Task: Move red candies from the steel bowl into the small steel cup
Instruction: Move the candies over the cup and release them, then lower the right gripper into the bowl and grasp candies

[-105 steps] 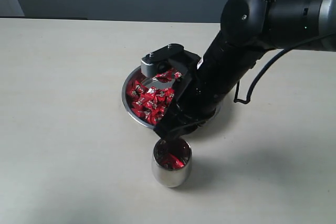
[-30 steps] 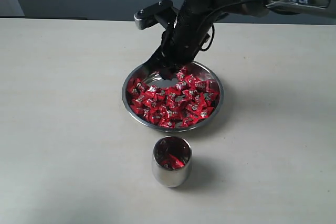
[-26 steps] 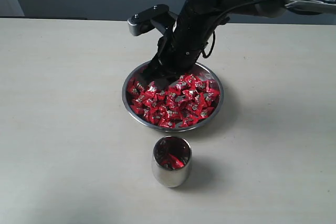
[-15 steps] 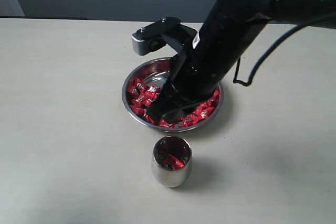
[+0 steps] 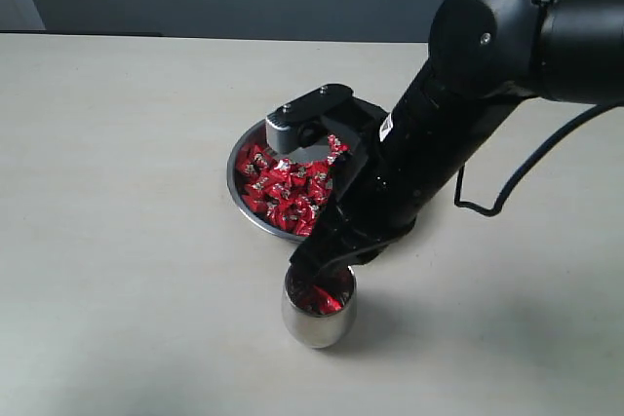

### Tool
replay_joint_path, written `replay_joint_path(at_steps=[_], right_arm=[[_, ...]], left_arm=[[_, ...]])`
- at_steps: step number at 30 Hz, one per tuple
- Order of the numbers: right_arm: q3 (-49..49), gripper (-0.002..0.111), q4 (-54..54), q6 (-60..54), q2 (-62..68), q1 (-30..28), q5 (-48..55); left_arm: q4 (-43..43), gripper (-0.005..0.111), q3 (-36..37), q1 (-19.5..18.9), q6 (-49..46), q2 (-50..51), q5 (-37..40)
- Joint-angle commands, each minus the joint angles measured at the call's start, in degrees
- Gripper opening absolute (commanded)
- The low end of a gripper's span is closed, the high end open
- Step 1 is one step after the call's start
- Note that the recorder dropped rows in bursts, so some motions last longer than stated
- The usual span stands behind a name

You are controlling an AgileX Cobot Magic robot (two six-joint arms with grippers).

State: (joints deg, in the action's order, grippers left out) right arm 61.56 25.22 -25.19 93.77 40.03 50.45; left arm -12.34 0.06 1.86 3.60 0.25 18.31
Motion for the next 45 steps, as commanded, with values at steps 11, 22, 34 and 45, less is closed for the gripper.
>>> replay_joint_path(at_steps=[11,22,34,45], right_arm=[[-0.2,0.029,0.8,-2.3,3.1,0.0,-1.1],[0.1,0.029,-1.6,-2.2,3.1,-0.1,-3.2],[5.5,0.029,-35.1,29.7,5.1,-1.7,-24.9],[7.5,0.029,-34.8,28.4,15.6,-6.7,-14.1]], left_arm=[[0.0,0.0,-0.1,0.0,0.3,-0.2,-0.4],[0.0,0.0,-0.1,0.0,0.3,-0.2,-0.4],[0.0,0.0,-0.1,0.0,0.3,-0.2,-0.4],[0.0,0.0,-0.1,0.0,0.3,-0.2,-0.4]])
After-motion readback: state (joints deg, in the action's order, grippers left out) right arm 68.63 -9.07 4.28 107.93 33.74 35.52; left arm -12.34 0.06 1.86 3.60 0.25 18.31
